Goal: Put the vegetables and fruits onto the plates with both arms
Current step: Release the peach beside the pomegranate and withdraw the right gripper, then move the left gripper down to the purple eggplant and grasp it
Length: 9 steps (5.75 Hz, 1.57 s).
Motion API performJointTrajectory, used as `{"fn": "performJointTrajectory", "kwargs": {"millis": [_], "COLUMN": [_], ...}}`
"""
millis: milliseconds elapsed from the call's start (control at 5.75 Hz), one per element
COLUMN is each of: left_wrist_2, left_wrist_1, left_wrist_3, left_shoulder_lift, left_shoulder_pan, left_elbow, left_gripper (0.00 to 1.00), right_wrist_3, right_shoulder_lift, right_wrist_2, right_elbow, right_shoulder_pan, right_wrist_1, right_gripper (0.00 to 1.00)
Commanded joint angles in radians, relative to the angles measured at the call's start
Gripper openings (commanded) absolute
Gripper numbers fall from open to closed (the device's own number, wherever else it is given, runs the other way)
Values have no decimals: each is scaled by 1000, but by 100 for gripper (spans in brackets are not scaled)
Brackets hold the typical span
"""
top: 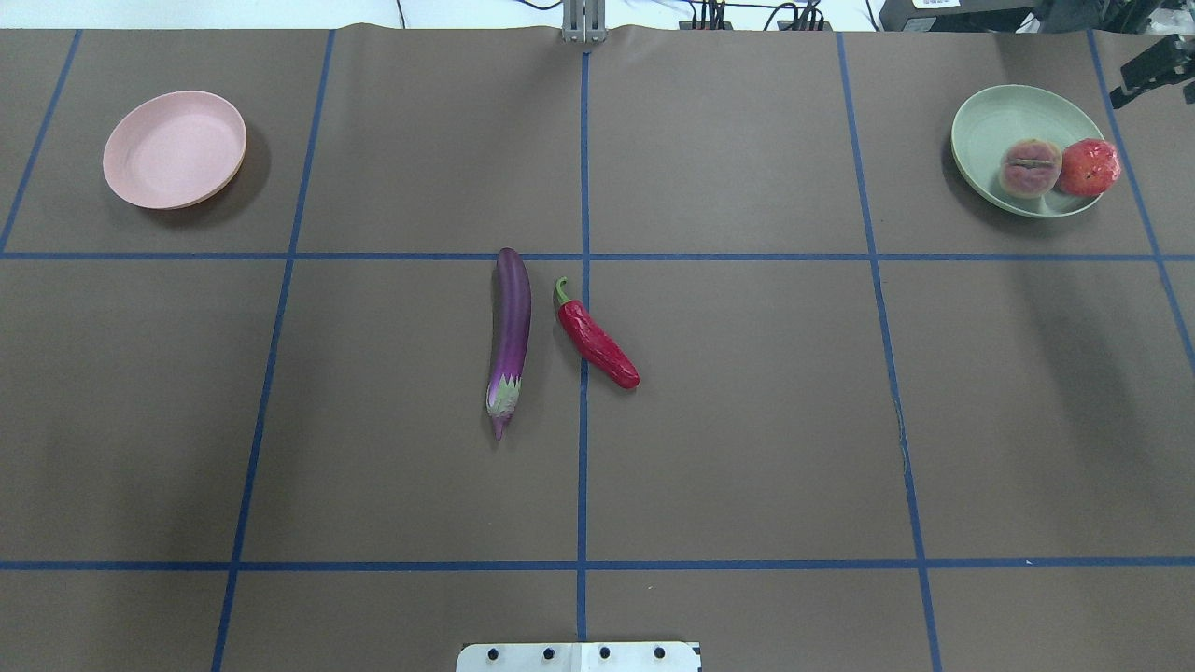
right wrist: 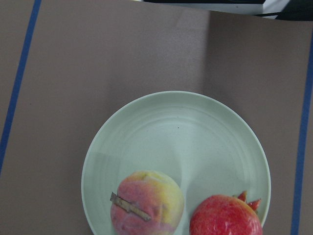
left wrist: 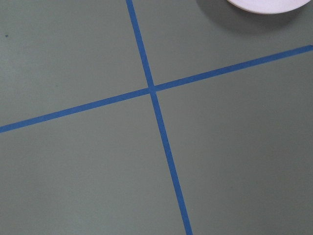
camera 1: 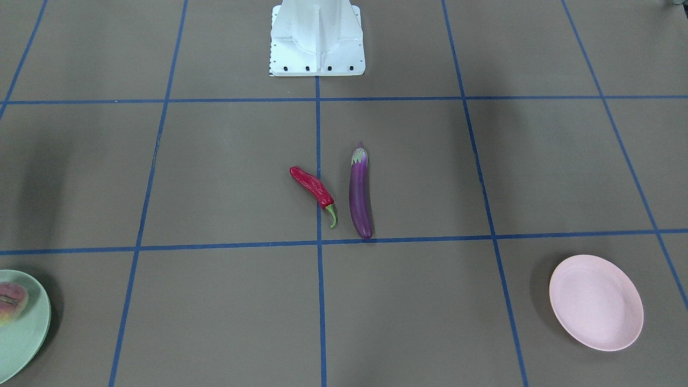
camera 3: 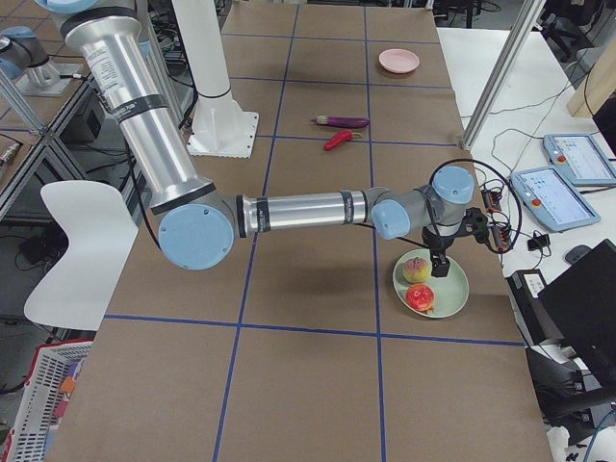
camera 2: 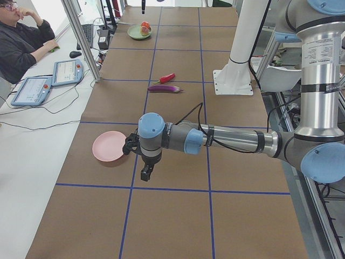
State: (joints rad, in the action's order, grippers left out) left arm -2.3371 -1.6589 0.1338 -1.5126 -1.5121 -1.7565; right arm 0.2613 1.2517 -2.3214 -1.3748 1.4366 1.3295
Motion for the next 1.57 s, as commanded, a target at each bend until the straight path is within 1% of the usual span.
{"fn": "performJointTrajectory", "kwargs": {"millis": [0,174,348,522,696,870,1043,1217,1391], "left_wrist_2": [1,-1,-11,-5,45,129,137,146,250], "left_wrist_1": [-15,-85,-73,-79,-82,-76,-75,-78,-76], "left_wrist_3": [-2,-5,-278,-706,-893,-913,-939,-1127,-1266], "left_shoulder_lift": [-67,-180,-298,-396,-481,-551,-592,-656,-714], "left_shoulder_pan": [44,59,158,317,451,566,692,757,833], "left_elbow": [-4,46,75,54,60,52,77,116,158], "left_gripper": [100,100,100,100,100,100,100,100,100], "right_wrist_3": [-63,-66,-62,-59,-57,-57,-54,-54,-53], "right_shoulder_lift": [256,347,380,379,379,382,383,383,383], "right_wrist_2": [-18,-16,-4,-3,-4,-4,-6,-6,-7], "right_elbow": [-242,-297,-312,-310,-308,-306,-308,-308,-308], "right_shoulder_pan": [71,94,99,97,97,97,97,97,96], "right_wrist_1": [57,62,62,60,57,57,56,56,56], "right_gripper": [100,100,100,100,100,100,100,100,100]}}
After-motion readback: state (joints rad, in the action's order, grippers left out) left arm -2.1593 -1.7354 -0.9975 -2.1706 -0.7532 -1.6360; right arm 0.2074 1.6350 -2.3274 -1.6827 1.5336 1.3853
